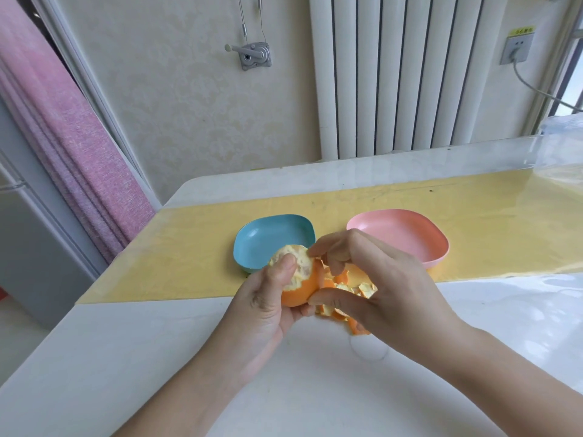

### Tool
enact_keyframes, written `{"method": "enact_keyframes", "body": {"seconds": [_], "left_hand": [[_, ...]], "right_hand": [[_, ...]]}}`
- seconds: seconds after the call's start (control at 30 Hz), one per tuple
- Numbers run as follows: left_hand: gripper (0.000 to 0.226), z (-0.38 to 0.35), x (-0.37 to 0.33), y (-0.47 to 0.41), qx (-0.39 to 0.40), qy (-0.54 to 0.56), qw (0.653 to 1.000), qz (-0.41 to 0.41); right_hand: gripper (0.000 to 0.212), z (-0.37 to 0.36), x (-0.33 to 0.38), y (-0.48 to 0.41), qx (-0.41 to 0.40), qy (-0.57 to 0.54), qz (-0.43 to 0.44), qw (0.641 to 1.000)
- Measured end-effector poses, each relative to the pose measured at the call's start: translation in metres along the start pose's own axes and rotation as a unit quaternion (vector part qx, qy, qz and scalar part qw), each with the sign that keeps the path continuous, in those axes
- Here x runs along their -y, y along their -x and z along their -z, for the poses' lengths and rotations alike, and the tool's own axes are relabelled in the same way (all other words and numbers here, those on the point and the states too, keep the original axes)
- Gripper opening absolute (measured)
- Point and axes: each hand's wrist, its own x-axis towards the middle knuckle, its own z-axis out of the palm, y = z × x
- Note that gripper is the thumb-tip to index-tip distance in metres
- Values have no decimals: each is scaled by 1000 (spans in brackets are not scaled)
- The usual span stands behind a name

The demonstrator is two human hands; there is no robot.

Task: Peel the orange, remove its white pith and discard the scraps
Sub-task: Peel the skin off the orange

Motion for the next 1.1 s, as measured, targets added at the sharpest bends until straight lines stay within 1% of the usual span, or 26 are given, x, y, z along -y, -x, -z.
{"method": "enact_keyframes", "body": {"seconds": [0.1, 0.2, 0.27, 0.37, 0.5, 0.57, 0.63, 0.67, 0.77, 0.87, 0.93, 1.0, 1.1], "left_hand": [[49, 1, 1, 0, -7, -27, 1000, -13], [66, 0, 0, 1, -11, -84, 996, -28], [69, -2, -2, 3, -10, -109, 993, -33], [67, -3, -4, 4, -9, -129, 991, -32], [64, -1, -1, 3, -5, -124, 992, -22], [52, -1, 0, 2, -1, -105, 994, -20], [33, -2, -1, 1, -14, -58, 998, -14], [28, -3, -2, 1, -19, -34, 999, -12], [29, -5, -2, 1, -29, 17, 999, -16], [30, -6, -1, 0, -40, 34, 999, -13], [29, -5, 0, 0, -42, 24, 999, -11], [28, -4, 0, 0, -37, 5, 999, -12], [39, -2, 0, 0, -19, -39, 999, -22]], "right_hand": [[41, 1, -1, -1, 4, 0, -8, 1000], [44, 0, -3, -1, 23, -5, -7, 1000], [40, 0, -4, -1, 38, -10, -4, 999], [32, 1, -5, 0, 56, -12, -2, 998], [29, 1, -6, 0, 54, -18, -6, 998], [26, 0, -7, 1, 37, -6, -2, 999], [24, -2, -6, 2, 11, -8, 0, 1000], [25, -3, -4, 2, 1, -9, 3, 1000], [28, -7, 0, 3, -13, -18, 14, 1000], [26, -12, 0, 4, -40, -6, 18, 999], [23, -13, 0, 4, -51, 4, 21, 998], [29, -13, 0, 3, -47, 9, 20, 999], [36, -11, -2, 3, -17, 7, 16, 1000]]}}
